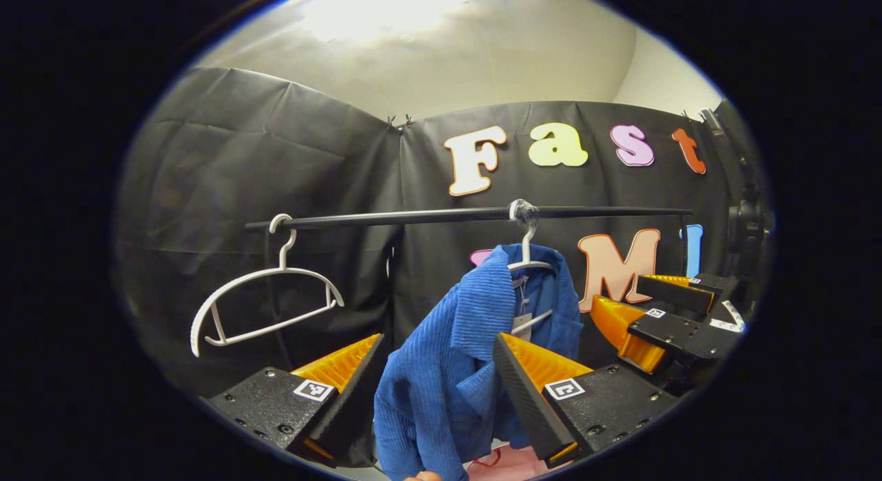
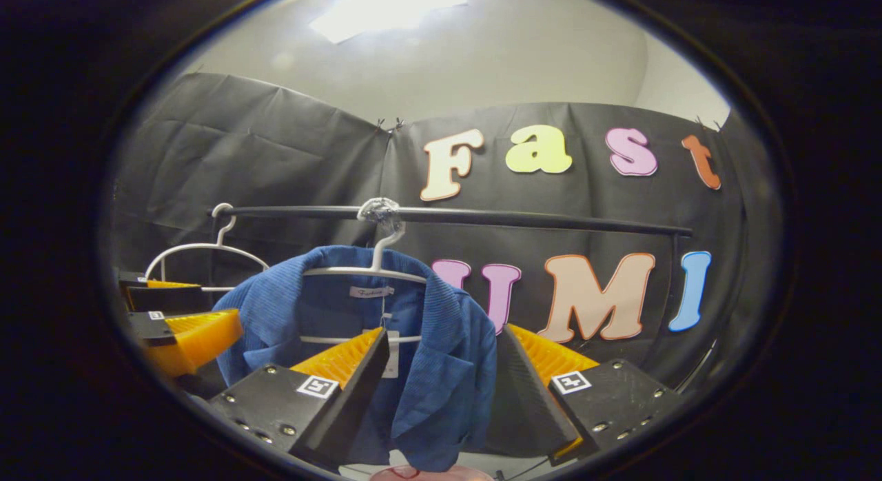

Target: Grasp the clothes on the hanger with both hands and then place them into the laundry hamper below.

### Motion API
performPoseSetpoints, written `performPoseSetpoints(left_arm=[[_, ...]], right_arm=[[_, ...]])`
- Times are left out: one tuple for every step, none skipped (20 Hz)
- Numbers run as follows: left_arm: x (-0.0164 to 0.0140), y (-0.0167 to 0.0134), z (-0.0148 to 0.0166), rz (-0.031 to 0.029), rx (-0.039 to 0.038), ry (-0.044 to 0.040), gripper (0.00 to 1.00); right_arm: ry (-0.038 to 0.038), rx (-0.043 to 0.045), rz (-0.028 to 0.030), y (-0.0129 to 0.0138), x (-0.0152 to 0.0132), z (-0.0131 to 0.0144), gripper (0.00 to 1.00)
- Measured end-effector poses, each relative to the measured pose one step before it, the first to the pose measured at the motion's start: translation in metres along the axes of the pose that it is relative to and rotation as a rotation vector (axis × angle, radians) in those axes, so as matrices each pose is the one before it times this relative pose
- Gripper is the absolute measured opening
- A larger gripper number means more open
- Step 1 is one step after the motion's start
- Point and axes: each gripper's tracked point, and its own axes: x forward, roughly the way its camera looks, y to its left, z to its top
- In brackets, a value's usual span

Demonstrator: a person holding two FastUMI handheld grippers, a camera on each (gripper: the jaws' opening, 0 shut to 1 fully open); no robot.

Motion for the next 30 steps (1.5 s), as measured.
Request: performPoseSetpoints(left_arm=[[0.00038, 0.00213, -0.00076, 0.00966, 0.00586, 0.00173, 0.93], [0.00014, 0.00209, -0.00006, 0.00848, 0.00510, -0.00010, 0.94], [-0.00065, 0.00212, 0.00040, 0.00847, 0.00517, -0.00114, 0.93], [0.00003, 0.00104, 0.00057, 0.00766, 0.00493, 0.00122, 0.93], [0.00054, 0.00169, -0.00018, 0.00582, 0.00498, -0.00042, 0.93], [-0.00025, 0.00042, 0.00083, 0.00345, 0.00337, -0.00097, 0.93], [-0.00060, -0.00078, 0.00038, 0.00063, 0.00276, -0.00010, 0.93], [-0.00084, -0.00115, 0.00050, 0.00047, 0.00256, 0.00004, 0.93], [-0.00037, -0.00132, -0.00007, -0.00135, 0.00233, -0.00033, 0.93], [0.00012, -0.00240, 0.00025, -0.00349, 0.00259, 0.00040, 0.93], [-0.00102, -0.00250, -0.00090, -0.00360, 0.00443, 0.00029, 0.93], [-0.00076, -0.00217, -0.00033, -0.00234, 0.00665, 0.00070, 0.93], [0.00038, -0.00193, -0.00114, -0.00178, 0.00586, -0.00047, 0.93], [0.00105, -0.00172, -0.00045, -0.00029, 0.00417, 0.00098, 0.94], [0.00066, -0.00143, -0.00183, 0.00046, 0.00244, 0.00209, 0.94], [0.00049, -0.00165, -0.00153, 0.00198, 0.00100, 0.00383, 0.94], [0.00019, -0.00016, -0.00260, 0.00515, 0.00050, 0.00145, 0.95], [0.00035, -0.00075, -0.00208, 0.00811, 0.00163, 0.00410, 0.94], [0.00089, 0.00144, -0.00293, 0.00829, 0.00367, 0.00065, 0.95], [0.00079, -0.00031, -0.00177, 0.00632, 0.00513, 0.00266, 0.95], [-0.00062, -0.00104, -0.00292, 0.00364, 0.00658, 0.00225, 0.95], [0.00003, -0.00170, -0.00219, 0.00063, 0.00421, 0.00310, 0.95], [-0.00091, -0.00251, -0.00286, -0.00239, 0.00241, 0.00231, 0.95], [-0.00124, -0.00304, -0.00024, -0.00357, 0.00204, 0.00196, 0.95], [0.00055, -0.00368, -0.00060, -0.00364, 0.00131, -0.00331, 0.95], [0.00047, -0.00474, 0.00037, -0.00471, 0.00282, -0.00423, 0.95], [0.00151, -0.00462, -0.00098, -0.00515, 0.00340, -0.00279, 0.95], [0.00191, -0.00347, -0.00175, -0.00432, 0.00477, 0.00165, 0.95], [0.00133, -0.00274, -0.00280, 0.00177, 0.00556, -0.00163, 0.95], [0.00343, -0.00443, -0.00170, 0.00178, 0.00242, -0.00035, 0.94]], right_arm=[[-0.00223, -0.00627, -0.00209, 0.00091, 0.00978, -0.00053, 0.93], [-0.00201, -0.00493, -0.00482, -0.00014, 0.00926, -0.00069, 0.93], [-0.00380, -0.00528, -0.00453, -0.00195, 0.00914, -0.00123, 0.93], [-0.00371, -0.00594, -0.00552, -0.00050, 0.00933, -0.00054, 0.93], [-0.00330, -0.00513, -0.00884, -0.00111, 0.00990, -0.00084, 0.93], [-0.00092, -0.00240, -0.00878, -0.00072, 0.00855, -0.00178, 0.93], [0.00173, 0.00509, 0.00074, 0.00117, 0.00834, -0.00325, 0.96], [0.00401, 0.00935, 0.00176, 0.00185, 0.00745, -0.00250, 0.96], [0.00539, 0.01136, 0.00121, 0.00113, 0.00689, -0.00264, 0.96], [0.00462, 0.01067, -0.00294, 0.00072, 0.00625, -0.00226, 0.96], [0.00440, 0.00894, -0.00198, 0.00013, 0.00672, -0.00301, 0.93], [0.00443, 0.00656, 0.00014, 0.00097, 0.00507, -0.00190, 0.96], [0.00644, 0.00379, 0.00076, 0.00118, 0.00505, -0.00291, 0.96], [0.00498, 0.00228, -0.00078, 0.00005, 0.00680, -0.00298, 0.97], [0.00221, 0.00257, 0.00048, 0.00023, -0.00105, -0.00047, 0.86], [0.00587, -0.00205, -0.00721, -0.00046, 0.00282, -0.00102, 0.75], [0.00900, -0.00589, -0.00586, -0.00103, 0.00286, -0.00493, 0.72], [0.00811, 0.00093, 0.00236, 0.00081, 0.00218, -0.00235, 0.72], [0.01224, -0.00296, -0.01960, -0.00308, 0.00253, -0.00273, 0.71], [-0.00039, 0.01212, 0.00367, -0.00092, 0.00007, 0.00338, 0.50], [0.00166, 0.00564, 0.00102, 0.00208, 0.00075, -0.00180, 0.29], [0.00624, -0.00133, -0.00945, -0.00210, -0.00199, 0.00181, 0.24], [0.00950, -0.00212, 0.00185, 0.00094, 0.00145, -0.00032, 0.23], [-0.00098, 0.00757, -0.00516, -0.00070, 0.00397, 0.00047, 0.14], [0.00812, 0.00836, 0.00587, 0.00044, -0.00332, 0.00301, 0.04], [0.00479, 0.01036, 0.00749, 0.00044, -0.00002, 0.00070, 0.04], [0.00962, 0.00441, 0.00590, -0.00213, 0.00000, 0.00034, 0.04], [0.00388, 0.00255, 0.00854, -0.00035, -0.00086, 0.00204, 0.04], [0.00247, -0.00248, 0.00924, 0.00022, -0.00207, -0.00028, 0.04], [-0.00127, -0.00821, 0.00863, -0.00095, -0.00083, 0.00167, 0.04]])
